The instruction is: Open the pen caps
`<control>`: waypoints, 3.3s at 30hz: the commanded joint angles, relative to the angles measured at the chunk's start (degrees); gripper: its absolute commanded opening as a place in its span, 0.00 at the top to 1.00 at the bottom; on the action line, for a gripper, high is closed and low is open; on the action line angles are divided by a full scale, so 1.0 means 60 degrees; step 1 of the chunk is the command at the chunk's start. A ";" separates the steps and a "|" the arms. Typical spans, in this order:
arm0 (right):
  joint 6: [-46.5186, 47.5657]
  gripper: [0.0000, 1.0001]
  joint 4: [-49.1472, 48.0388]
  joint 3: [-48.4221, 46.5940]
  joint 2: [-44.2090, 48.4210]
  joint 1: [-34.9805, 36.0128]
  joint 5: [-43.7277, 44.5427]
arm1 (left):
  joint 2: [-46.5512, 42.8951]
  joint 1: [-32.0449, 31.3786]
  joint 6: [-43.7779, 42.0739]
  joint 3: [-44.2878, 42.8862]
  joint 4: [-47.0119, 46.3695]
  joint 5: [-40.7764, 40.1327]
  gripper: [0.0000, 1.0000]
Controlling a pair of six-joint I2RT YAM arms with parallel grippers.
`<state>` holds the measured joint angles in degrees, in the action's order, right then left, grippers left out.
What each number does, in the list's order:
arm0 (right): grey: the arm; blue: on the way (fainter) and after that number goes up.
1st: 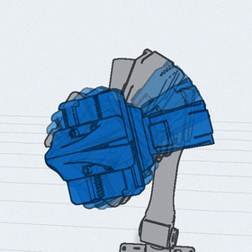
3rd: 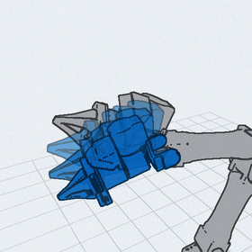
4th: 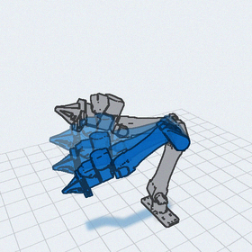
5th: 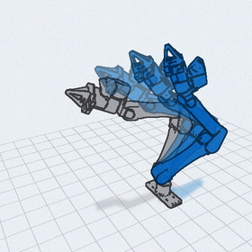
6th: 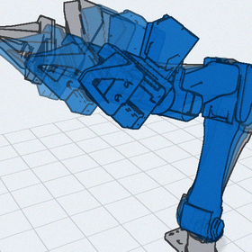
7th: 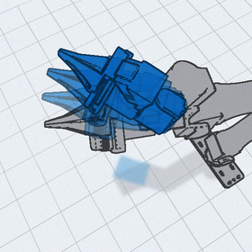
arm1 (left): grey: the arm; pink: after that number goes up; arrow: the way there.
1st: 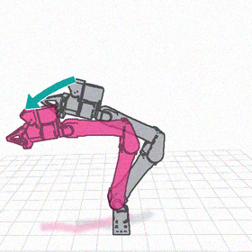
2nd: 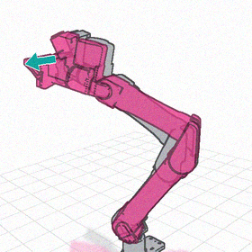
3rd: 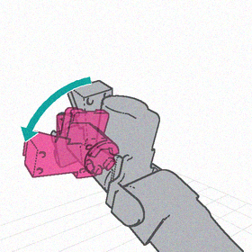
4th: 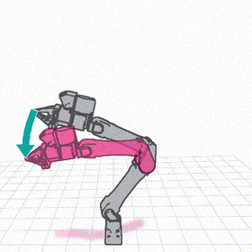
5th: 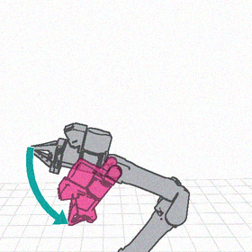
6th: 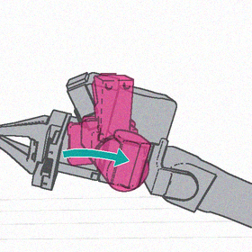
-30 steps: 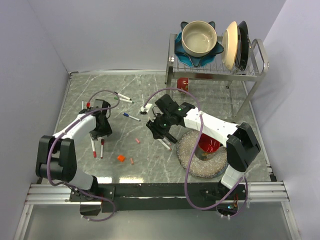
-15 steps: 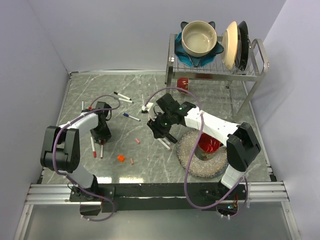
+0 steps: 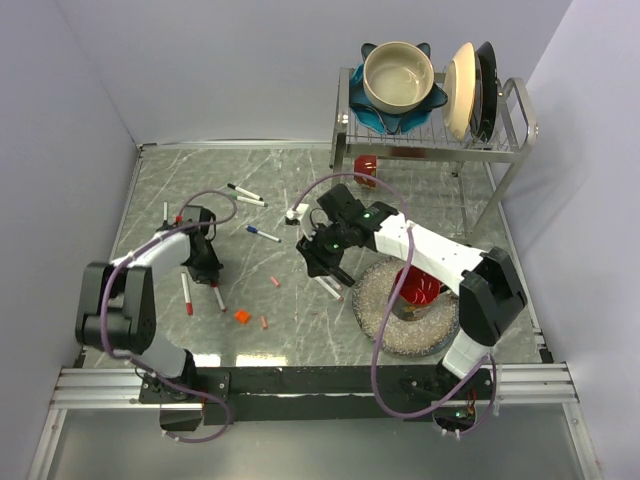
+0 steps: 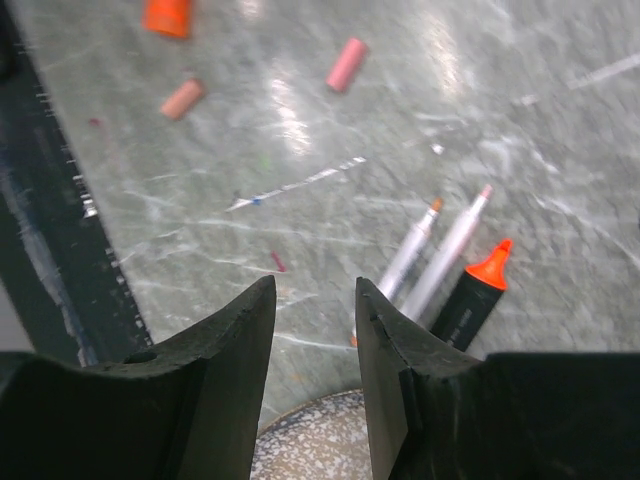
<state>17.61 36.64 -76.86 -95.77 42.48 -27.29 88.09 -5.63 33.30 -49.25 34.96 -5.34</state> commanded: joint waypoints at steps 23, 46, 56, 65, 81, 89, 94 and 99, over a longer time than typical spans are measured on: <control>-0.2816 0.30 -0.3807 0.2292 0.1518 -0.0283 -0.2558 | -0.5864 -0.5419 0.5860 0.4209 -0.9649 0.0028 0.99; -0.1543 1.00 -0.2167 0.1384 0.0610 -0.0268 -0.2908 | -0.5835 -0.5727 0.6242 0.4811 -1.0177 0.0085 0.56; -0.1499 1.00 -0.2152 0.1355 0.0653 -0.0268 -0.2645 | -0.4927 -0.5727 0.5979 0.4182 -0.9826 0.0553 0.65; -0.1089 0.86 -0.1845 0.1238 0.0522 -0.0268 -0.2834 | -0.5292 -0.5727 0.6139 0.4414 -1.0015 0.0393 0.99; -0.1821 1.00 -0.2256 0.1312 0.0698 -0.0356 -0.3025 | -0.5437 -0.5947 0.6785 0.4738 -1.0577 0.0234 0.99; -0.1616 1.00 -0.1727 0.1092 0.0580 -0.0064 -0.2615 | -0.9596 -0.2671 0.6287 0.3874 -0.5068 -0.2906 0.99; -0.1616 1.00 -0.1756 0.1120 0.0609 -0.0063 -0.2353 | -0.9395 -0.1143 0.6037 0.3946 -0.4596 -0.0826 0.99; -0.1733 1.00 -0.1918 0.1135 0.0405 -0.0063 -0.0642 | -0.9014 -0.1127 0.5862 0.4225 -0.4743 0.0084 0.99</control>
<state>7.11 25.32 -70.00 -92.53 41.95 -39.68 32.73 -12.71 70.65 -24.69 3.92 -10.39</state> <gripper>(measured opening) 0.165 0.164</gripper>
